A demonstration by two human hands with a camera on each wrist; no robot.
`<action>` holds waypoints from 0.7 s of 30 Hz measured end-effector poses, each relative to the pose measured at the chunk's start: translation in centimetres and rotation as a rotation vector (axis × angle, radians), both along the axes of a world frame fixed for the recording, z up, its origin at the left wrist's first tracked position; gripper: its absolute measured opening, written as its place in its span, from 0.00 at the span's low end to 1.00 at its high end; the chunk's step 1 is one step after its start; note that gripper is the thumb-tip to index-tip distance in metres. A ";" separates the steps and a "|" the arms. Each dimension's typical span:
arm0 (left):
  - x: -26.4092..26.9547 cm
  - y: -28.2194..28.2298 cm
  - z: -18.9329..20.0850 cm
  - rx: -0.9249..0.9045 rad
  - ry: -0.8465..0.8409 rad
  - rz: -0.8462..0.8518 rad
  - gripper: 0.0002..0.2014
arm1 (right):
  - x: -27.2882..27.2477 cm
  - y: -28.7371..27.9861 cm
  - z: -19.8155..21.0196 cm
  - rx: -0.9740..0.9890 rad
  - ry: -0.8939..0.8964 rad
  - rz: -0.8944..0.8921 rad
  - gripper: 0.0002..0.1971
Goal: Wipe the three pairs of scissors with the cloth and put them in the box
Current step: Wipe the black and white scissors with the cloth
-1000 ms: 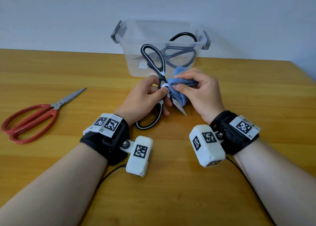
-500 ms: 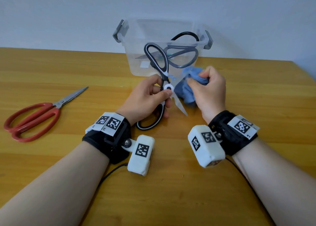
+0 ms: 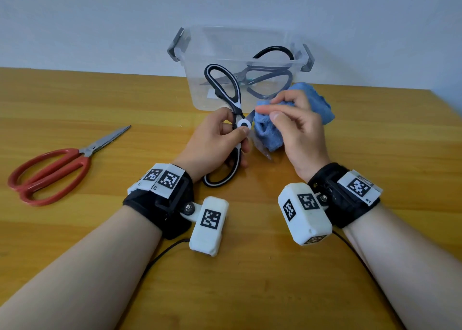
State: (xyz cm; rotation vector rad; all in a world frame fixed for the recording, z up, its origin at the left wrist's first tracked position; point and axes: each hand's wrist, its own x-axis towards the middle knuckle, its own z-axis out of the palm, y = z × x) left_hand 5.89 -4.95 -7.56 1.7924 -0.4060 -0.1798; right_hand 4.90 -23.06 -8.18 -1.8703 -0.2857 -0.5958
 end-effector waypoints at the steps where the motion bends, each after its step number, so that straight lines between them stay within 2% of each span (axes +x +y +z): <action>1: 0.0 0.0 0.0 0.003 -0.001 -0.001 0.08 | 0.0 0.0 0.0 -0.031 -0.001 -0.011 0.11; 6: -0.1 0.0 0.2 0.015 0.006 -0.017 0.07 | -0.2 -0.1 0.2 -0.009 0.007 -0.038 0.13; 10: -0.1 0.0 0.2 0.028 -0.003 -0.037 0.05 | 0.0 0.1 0.0 -0.107 -0.012 -0.031 0.06; 14: -0.2 0.2 0.2 0.027 -0.012 -0.052 0.06 | 0.0 0.1 0.0 -0.160 0.014 -0.064 0.03; 21: -0.2 0.4 0.3 0.015 -0.007 -0.076 0.08 | 0.6 -0.5 -0.4 -0.032 0.058 -0.221 0.02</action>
